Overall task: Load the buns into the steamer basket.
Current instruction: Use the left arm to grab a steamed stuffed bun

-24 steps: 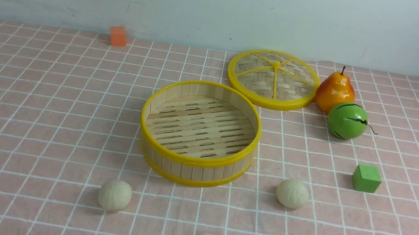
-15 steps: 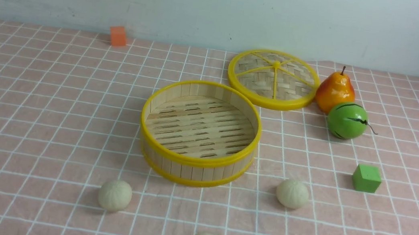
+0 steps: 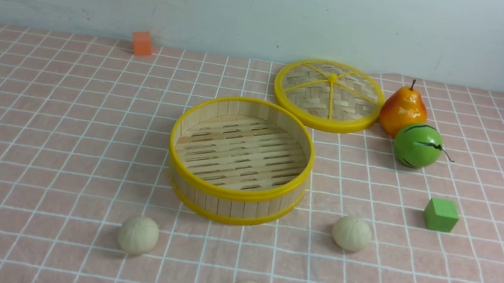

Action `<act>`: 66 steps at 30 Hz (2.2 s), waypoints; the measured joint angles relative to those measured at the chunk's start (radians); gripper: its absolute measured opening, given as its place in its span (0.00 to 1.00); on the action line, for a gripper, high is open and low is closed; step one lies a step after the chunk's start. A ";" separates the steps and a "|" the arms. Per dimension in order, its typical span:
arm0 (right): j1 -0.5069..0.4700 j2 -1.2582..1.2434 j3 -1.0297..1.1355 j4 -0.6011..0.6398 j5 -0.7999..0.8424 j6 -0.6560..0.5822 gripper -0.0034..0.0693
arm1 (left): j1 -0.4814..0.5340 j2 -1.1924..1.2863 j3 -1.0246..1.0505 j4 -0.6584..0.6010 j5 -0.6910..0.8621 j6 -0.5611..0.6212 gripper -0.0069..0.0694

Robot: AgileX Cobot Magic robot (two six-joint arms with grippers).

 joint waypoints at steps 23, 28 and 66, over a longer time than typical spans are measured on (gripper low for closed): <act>0.000 0.000 0.000 -0.040 0.000 0.000 0.38 | 0.000 0.000 0.000 0.000 0.001 0.000 0.40; 0.000 0.000 0.000 -0.040 0.000 0.000 0.38 | 0.000 0.000 0.000 0.000 0.001 0.000 0.40; 0.000 0.000 0.010 0.921 -0.010 0.125 0.38 | 0.000 0.000 0.000 -0.800 -0.328 -0.636 0.40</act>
